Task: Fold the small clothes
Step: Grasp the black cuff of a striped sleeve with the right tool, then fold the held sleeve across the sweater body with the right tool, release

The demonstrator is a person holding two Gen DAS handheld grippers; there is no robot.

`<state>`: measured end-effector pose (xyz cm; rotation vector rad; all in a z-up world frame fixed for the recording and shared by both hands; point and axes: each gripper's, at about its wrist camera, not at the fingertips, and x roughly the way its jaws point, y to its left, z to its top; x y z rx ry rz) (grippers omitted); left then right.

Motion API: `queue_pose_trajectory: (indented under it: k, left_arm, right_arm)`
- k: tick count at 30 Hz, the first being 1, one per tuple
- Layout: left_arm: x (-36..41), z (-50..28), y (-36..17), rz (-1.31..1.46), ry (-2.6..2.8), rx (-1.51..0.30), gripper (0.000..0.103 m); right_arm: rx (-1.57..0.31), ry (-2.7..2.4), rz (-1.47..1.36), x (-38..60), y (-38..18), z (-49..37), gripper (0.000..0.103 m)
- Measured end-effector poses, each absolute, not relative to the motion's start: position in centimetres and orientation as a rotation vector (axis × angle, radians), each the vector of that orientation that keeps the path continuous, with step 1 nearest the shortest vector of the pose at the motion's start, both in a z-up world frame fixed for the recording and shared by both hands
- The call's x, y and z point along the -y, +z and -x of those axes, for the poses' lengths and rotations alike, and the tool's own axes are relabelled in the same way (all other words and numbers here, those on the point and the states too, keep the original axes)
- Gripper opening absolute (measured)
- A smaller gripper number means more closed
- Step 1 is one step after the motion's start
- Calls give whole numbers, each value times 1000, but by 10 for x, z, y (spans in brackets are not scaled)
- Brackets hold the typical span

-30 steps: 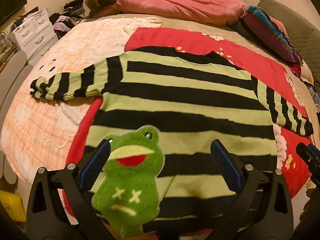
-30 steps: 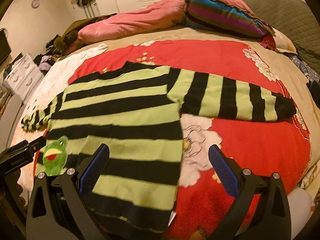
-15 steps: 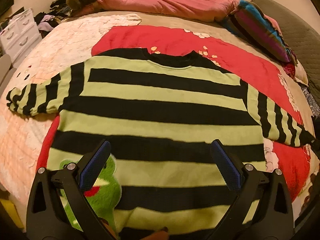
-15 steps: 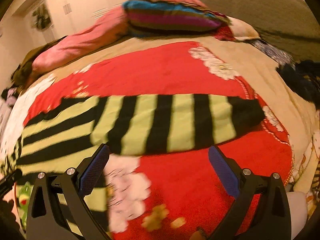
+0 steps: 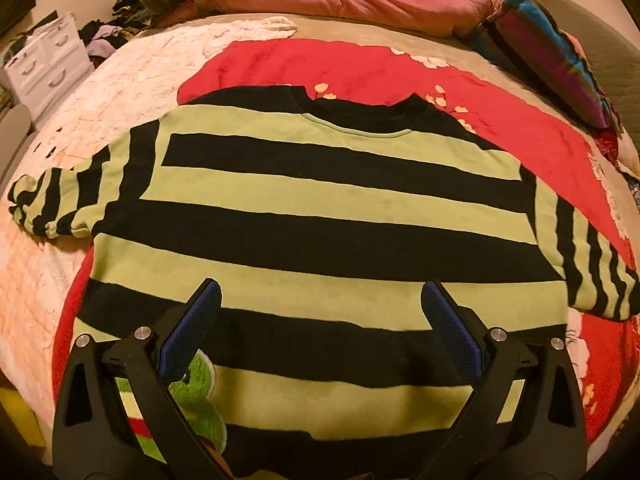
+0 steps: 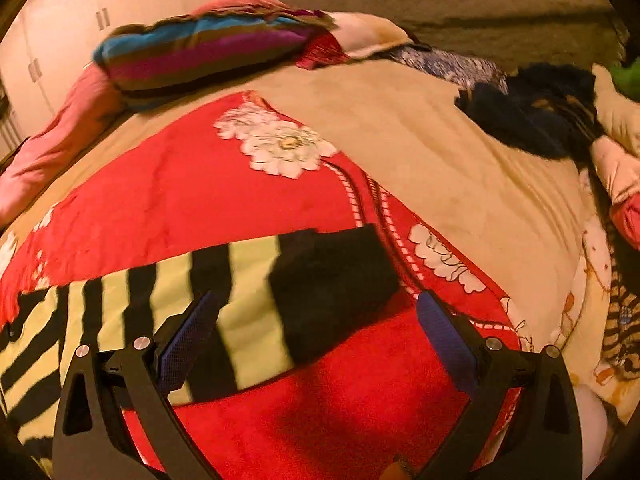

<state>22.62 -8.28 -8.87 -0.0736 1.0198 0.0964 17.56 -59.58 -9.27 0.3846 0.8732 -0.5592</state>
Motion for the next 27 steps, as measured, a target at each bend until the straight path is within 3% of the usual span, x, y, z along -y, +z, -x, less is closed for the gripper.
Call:
queue_pose_trajectory:
  k: [12,14,15,16,17,19,27]
  left_arm:
    - [74,-225,-103,9,135,-987,94]
    - [72,-223,-105,14,141,-984,94]
    - [72,-222,-106,14,142,-984,94]
    - [71,-222,-107,11,145,-983,94]
    - [71,-221,-108,8,151,-981,94]
    - [69,-218,-112,21,148,-988,94]
    - [66,-214,-116,19,144,-974,94]
  right_arm:
    - [-922,-525,-710,641,-151,-183,99]
    - [-897,-509,-744,645,-153,-182,90]
    - [-879,-496,-744,645,-151,-182,69]
    - [-872,-494,-731,645,-149,-183,55]
    - [-862,-468,-727,644,-147,-183,51]
    - [-848,-429,-724,642,-142,-183,31]
    - [-718,-248,-637,587,-90,-190,22]
